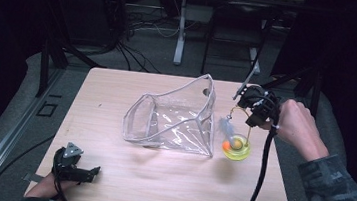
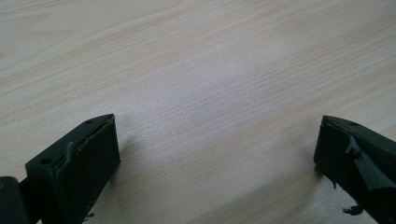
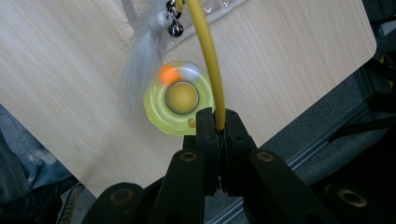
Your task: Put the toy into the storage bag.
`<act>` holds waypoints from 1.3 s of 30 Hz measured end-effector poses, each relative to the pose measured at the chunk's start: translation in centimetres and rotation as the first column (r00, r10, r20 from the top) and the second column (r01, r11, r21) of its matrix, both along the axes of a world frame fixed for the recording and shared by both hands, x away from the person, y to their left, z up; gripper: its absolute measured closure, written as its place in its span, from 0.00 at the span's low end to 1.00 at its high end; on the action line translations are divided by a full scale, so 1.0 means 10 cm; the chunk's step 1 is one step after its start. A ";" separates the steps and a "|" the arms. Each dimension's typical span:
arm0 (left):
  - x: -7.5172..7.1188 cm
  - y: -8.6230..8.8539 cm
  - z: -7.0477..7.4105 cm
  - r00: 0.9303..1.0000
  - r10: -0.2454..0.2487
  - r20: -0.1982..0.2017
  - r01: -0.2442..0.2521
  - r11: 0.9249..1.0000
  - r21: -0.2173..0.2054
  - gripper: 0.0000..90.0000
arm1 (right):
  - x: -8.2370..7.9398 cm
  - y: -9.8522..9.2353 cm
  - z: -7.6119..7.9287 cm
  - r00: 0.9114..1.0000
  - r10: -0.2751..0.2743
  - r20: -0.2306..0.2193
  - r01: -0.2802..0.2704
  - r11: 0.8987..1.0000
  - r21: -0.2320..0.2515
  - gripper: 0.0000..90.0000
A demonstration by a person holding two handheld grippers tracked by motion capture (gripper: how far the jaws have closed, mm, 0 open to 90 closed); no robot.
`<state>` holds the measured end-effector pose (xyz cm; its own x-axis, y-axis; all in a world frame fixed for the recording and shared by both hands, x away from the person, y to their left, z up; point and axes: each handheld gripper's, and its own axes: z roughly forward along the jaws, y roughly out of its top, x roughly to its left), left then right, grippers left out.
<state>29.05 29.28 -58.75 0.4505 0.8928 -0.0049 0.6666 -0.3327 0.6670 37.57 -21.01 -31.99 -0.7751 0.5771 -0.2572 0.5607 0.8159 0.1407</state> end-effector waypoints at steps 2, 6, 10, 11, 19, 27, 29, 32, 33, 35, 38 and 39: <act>0.00 0.00 0.00 1.000 0.000 0.000 0.000 1.000 0.000 0.00 | 0.01 0.00 0.02 1.000 -0.001 -0.002 0.001 1.000 -0.001 0.98; 0.00 0.00 0.00 1.000 0.000 0.000 0.000 1.000 -0.001 0.00 | 0.02 0.01 0.05 1.000 -0.001 -0.005 0.001 1.000 -0.005 0.98; 0.00 0.00 0.00 1.000 0.000 0.000 0.000 1.000 -0.001 0.00 | 0.04 0.02 0.10 1.000 -0.003 0.007 0.003 1.000 -0.010 0.98; 0.00 0.00 0.00 1.000 0.000 0.000 0.000 1.000 -0.001 0.00 | 0.04 0.02 0.11 1.000 -0.006 0.008 0.006 1.000 0.001 0.98; 0.00 0.00 0.00 1.000 0.000 0.000 0.000 1.000 0.000 0.00 | 0.10 0.01 0.22 1.000 -0.009 0.014 0.010 1.000 -0.016 0.98; 0.00 0.00 0.00 1.000 -0.001 0.001 0.001 1.000 -0.001 0.00 | 0.16 -0.05 0.29 0.999 -0.034 0.022 0.034 0.999 -0.017 0.98; 0.00 0.00 0.00 1.000 -0.001 0.000 0.001 1.000 -0.001 0.00 | 0.17 -0.06 0.30 0.999 -0.039 0.022 0.039 0.999 -0.010 0.98; 0.00 0.00 0.00 1.000 -0.001 0.000 0.001 1.000 0.000 0.00 | 0.19 -0.07 0.33 0.999 -0.043 0.026 0.043 0.999 -0.014 0.98; 0.00 0.00 0.00 1.000 -0.001 0.001 0.001 1.000 -0.001 0.00 | 0.19 -0.08 0.33 0.999 -0.047 0.027 0.047 0.999 -0.009 0.98; 0.00 0.00 0.00 1.000 -0.001 0.000 0.001 1.000 -0.001 0.00 | 0.21 -0.08 0.35 0.999 -0.045 0.024 0.046 0.999 -0.017 0.98; 0.00 0.00 0.00 1.000 -0.001 0.000 0.001 1.000 -0.001 0.00 | 0.23 -0.09 0.36 0.998 -0.053 0.027 0.053 0.999 -0.011 0.98; 0.00 0.00 0.00 1.000 -0.001 0.000 0.001 1.000 0.000 0.00 | 0.24 -0.09 0.37 0.998 -0.051 0.027 0.052 0.998 -0.018 0.98</act>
